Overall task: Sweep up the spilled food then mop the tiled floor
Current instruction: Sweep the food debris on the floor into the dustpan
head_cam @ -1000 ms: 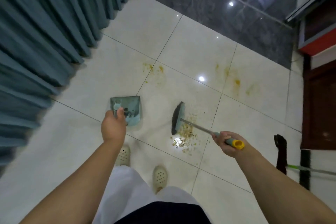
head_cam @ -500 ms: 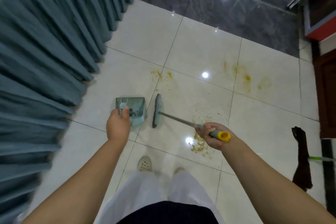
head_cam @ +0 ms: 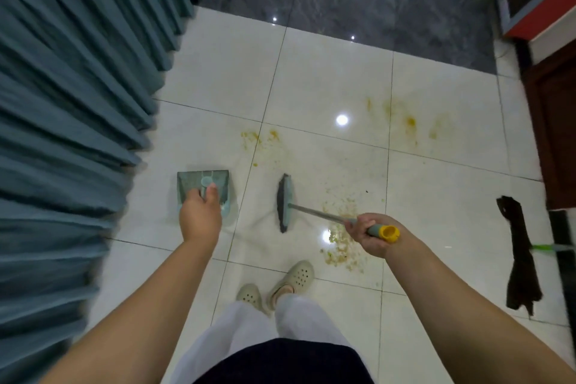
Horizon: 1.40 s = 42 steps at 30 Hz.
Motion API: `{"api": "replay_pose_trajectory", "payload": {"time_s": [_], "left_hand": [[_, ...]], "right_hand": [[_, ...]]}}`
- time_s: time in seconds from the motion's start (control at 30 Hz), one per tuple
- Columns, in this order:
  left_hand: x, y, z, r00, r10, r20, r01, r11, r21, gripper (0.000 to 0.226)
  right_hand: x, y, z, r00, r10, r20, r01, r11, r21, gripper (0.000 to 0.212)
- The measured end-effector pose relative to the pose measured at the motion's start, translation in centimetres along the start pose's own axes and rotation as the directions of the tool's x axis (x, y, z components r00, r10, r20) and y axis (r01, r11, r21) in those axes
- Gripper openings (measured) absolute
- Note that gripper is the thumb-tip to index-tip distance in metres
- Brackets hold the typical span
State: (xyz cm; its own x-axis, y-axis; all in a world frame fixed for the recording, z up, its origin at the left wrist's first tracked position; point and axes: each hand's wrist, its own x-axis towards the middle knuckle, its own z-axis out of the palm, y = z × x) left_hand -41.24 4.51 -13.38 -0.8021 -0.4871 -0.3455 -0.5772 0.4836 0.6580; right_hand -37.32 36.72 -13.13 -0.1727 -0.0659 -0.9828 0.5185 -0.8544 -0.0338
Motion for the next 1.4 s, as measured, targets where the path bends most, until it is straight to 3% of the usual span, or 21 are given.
{"api": "replay_pose_trajectory", "payload": {"time_s": [0.33, 0.63, 1.13, 1.27, 1.4], "left_hand": [[-0.3, 8.3, 7.8, 0.999, 0.053, -0.003, -0.053, 0.998, -0.016, 0.046], [1.1, 13.6, 12.5, 0.989, 0.141, 0.044, -0.138, 0.988, -0.07, 0.045], [13.9, 23.1, 15.3, 0.966, 0.241, 0.091, -0.24, 0.97, -0.028, 0.046], [19.2, 25.8, 16.0, 0.959, 0.247, 0.137, -0.249, 0.969, -0.007, 0.042], [23.6, 29.3, 17.2, 0.936, 0.285, 0.208, -0.298, 0.954, 0.033, 0.038]], "right_hand": [[-1.0, -10.9, -5.8, 0.998, -0.065, -0.019, 0.067, 0.991, 0.12, 0.029], [-2.1, -14.9, -5.4, 0.996, -0.072, 0.048, 0.066, 0.99, 0.127, 0.013], [1.6, -19.1, 11.9, 0.987, -0.092, 0.135, 0.08, 0.993, 0.089, 0.011], [3.2, -21.0, 15.9, 0.99, -0.11, 0.093, 0.093, 0.981, 0.173, 0.011], [4.0, -22.3, 17.4, 0.992, -0.126, 0.019, 0.11, 0.923, 0.369, 0.019]]}}
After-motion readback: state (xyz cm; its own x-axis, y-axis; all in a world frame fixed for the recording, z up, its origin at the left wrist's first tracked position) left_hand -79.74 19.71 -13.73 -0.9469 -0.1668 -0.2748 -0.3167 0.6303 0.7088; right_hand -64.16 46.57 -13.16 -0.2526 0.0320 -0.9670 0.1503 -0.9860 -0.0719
